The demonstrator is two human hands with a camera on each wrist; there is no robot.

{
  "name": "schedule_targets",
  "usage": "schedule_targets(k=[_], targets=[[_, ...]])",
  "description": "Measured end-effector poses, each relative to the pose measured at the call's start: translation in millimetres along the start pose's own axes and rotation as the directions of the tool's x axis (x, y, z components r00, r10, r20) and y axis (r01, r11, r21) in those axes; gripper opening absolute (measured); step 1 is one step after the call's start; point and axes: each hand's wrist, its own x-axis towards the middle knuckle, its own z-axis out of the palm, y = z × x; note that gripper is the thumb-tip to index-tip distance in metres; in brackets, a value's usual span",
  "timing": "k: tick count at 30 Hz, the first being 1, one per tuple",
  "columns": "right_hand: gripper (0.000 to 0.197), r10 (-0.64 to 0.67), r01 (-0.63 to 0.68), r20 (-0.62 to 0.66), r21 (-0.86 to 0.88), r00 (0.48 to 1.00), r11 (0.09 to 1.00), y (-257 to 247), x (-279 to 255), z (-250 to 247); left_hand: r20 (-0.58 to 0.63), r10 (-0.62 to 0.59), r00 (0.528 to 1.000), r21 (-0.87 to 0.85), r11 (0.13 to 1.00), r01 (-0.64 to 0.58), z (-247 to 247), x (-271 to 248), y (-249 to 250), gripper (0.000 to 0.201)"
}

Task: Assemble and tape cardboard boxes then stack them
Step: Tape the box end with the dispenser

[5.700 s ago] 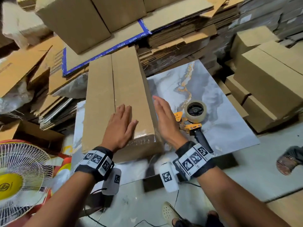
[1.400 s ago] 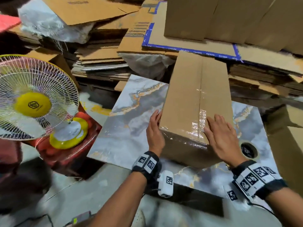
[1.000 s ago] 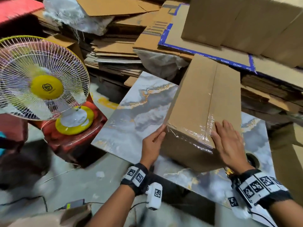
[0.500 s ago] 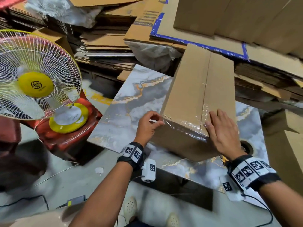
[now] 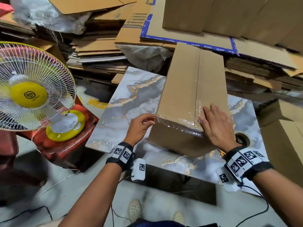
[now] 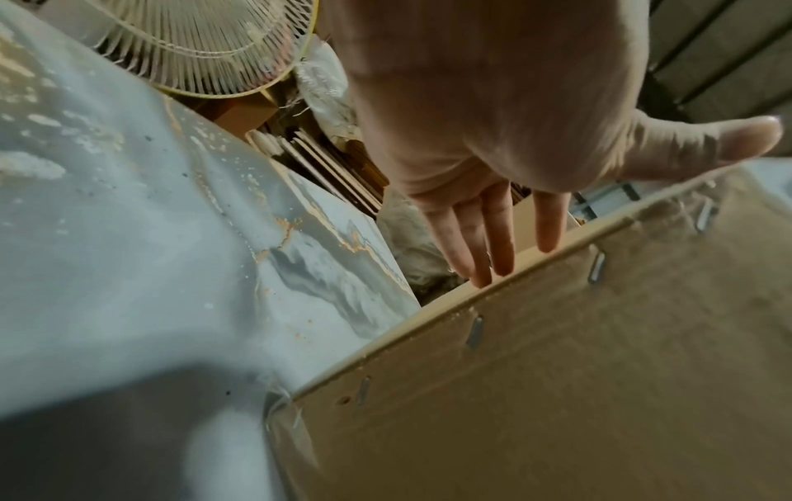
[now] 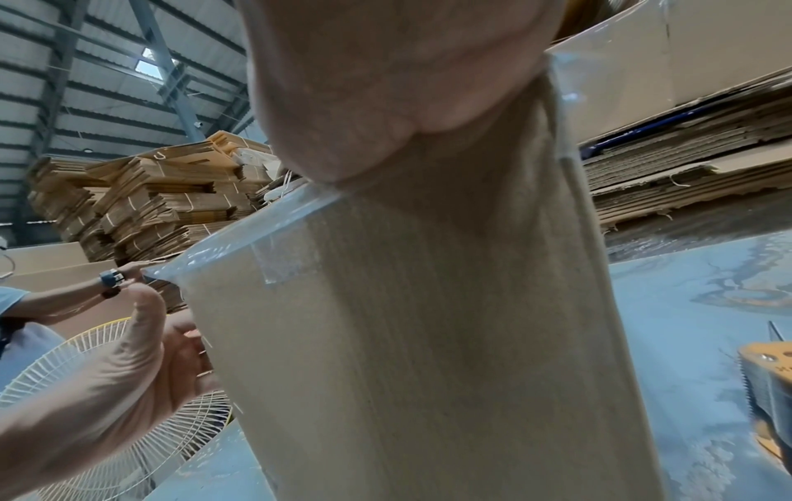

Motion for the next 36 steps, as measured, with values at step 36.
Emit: schedule_targets(k=[36], targets=[[0.056,-0.16,0.159,0.002,0.077,0.987,0.984,-49.2,38.2,3.1,0.342,0.519,0.783,0.403,0.672,-0.622,-1.9,14.5,33.0,0.036]])
